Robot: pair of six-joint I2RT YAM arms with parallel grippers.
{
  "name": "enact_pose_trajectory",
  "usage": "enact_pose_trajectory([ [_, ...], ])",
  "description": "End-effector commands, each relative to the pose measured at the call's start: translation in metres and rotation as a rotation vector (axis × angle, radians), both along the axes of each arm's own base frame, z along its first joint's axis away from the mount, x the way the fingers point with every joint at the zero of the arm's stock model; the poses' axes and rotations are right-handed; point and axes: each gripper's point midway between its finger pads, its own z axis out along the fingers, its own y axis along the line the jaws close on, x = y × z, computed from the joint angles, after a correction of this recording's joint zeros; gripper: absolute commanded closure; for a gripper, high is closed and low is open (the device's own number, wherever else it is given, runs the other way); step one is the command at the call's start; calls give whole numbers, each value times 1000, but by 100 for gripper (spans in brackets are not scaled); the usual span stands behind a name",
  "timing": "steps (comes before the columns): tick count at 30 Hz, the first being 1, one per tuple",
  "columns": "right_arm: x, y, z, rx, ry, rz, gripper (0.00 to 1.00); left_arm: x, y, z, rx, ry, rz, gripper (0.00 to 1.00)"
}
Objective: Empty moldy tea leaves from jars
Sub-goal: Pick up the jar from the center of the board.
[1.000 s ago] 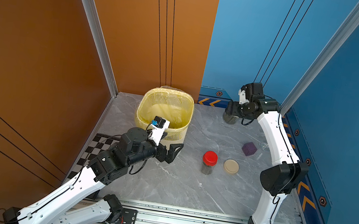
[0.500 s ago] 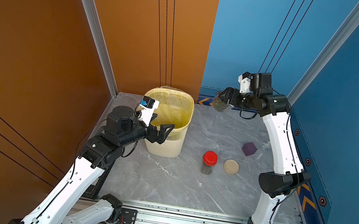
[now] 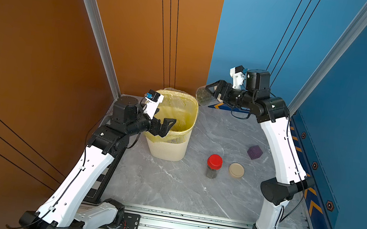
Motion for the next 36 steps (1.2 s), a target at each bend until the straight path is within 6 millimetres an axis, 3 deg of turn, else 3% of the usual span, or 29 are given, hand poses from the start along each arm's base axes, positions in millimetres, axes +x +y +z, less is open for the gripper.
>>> enact_pose_trajectory([
  [1, -7, 17, 55, 154, -121, 49, 58, -4, -1, 17, 18, -59, -39, 2],
  [5, -14, 35, 53, 167, -110, 92, 58, -11, -5, 19, 21, -79, -77, 2],
  [9, -29, 52, 52, 185, -88, 165, 58, -32, -13, 25, 50, -178, -145, 2],
  [19, -88, 85, 46, 201, -4, 364, 59, -84, -17, 24, 79, -300, -249, 2],
  [25, -114, 87, 32, 144, 17, 418, 59, -95, -21, 23, 88, -324, -286, 2],
  [36, -148, 73, 8, 34, 43, 473, 58, -99, -27, 22, 60, -297, -304, 2],
])
